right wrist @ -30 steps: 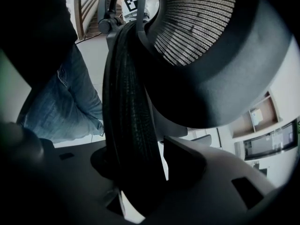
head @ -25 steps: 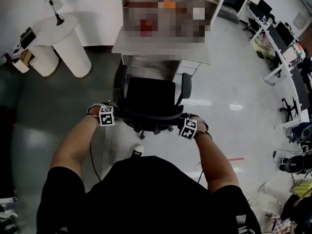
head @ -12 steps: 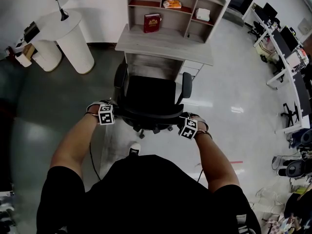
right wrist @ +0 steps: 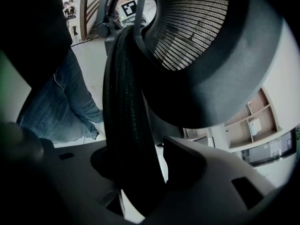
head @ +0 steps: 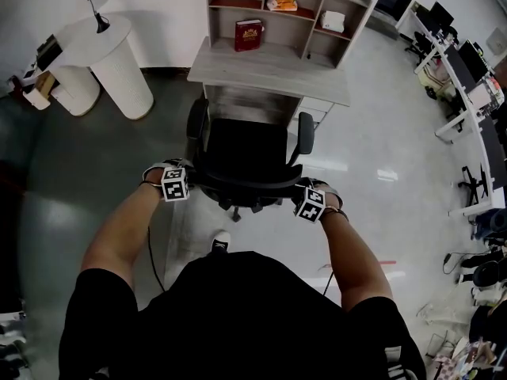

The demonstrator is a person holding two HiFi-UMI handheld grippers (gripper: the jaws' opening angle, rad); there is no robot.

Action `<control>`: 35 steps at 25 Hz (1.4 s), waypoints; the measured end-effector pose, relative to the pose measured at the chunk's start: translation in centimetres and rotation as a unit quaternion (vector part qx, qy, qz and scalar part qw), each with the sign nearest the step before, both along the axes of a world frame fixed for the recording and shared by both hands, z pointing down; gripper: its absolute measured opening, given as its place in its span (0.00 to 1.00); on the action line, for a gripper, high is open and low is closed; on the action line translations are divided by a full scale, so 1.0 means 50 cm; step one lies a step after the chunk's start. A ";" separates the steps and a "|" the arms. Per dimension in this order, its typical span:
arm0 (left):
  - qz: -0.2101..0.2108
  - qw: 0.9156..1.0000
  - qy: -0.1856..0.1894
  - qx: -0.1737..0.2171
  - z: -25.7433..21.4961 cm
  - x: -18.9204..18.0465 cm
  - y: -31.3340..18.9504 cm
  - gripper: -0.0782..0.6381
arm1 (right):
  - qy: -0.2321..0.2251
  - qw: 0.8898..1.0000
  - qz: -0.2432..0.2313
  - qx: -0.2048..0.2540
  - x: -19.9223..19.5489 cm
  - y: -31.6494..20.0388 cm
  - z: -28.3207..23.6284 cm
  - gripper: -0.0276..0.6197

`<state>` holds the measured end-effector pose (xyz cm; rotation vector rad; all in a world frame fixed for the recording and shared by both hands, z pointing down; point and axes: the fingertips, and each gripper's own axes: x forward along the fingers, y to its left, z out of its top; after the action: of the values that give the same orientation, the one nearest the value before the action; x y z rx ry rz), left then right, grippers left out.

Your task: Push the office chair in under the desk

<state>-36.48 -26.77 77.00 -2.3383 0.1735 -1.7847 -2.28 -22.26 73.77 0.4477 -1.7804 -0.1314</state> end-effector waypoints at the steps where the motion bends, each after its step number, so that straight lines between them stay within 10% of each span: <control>1: 0.000 1.000 0.001 -0.001 0.000 0.000 -0.008 0.49 | 0.000 1.000 0.000 0.000 0.000 -0.009 0.000 0.38; 35: 0.009 1.000 -0.009 -0.016 -0.002 -0.042 -0.270 0.49 | -0.016 0.999 0.023 0.015 -0.046 -0.273 -0.002 0.38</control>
<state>-38.58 -40.28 76.88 -2.3363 0.1216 -1.8133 -4.60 -35.93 73.68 0.5152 -1.7990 -0.1196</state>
